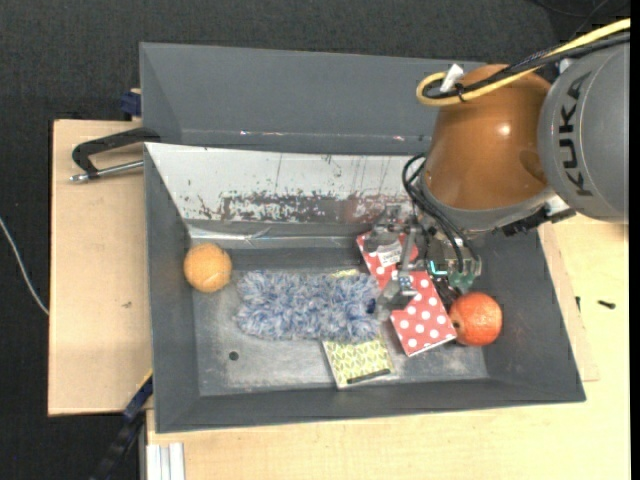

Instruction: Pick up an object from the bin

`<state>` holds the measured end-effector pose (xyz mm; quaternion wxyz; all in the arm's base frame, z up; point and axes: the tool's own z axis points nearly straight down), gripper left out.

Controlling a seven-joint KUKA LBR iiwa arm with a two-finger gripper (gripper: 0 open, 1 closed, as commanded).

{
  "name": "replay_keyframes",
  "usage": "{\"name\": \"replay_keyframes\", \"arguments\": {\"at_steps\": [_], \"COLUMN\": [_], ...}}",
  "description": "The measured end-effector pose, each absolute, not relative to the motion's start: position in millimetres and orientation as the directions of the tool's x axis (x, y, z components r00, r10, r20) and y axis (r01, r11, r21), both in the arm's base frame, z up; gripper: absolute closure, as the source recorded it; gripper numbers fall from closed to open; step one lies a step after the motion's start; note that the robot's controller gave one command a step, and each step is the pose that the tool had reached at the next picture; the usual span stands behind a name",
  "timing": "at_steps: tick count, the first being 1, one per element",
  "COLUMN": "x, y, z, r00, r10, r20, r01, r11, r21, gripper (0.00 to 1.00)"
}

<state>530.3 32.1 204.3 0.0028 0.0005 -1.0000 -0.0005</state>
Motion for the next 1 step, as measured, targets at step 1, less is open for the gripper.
{"name": "replay_keyframes", "arguments": {"at_steps": [1], "x": [533.5], "y": [32.7], "z": [202.9], "r00": [-1.000], "r10": [-0.007], "r20": [-0.010], "r01": [-0.008], "r11": [1.000], "r21": [0.002], "gripper": [0.00]}}
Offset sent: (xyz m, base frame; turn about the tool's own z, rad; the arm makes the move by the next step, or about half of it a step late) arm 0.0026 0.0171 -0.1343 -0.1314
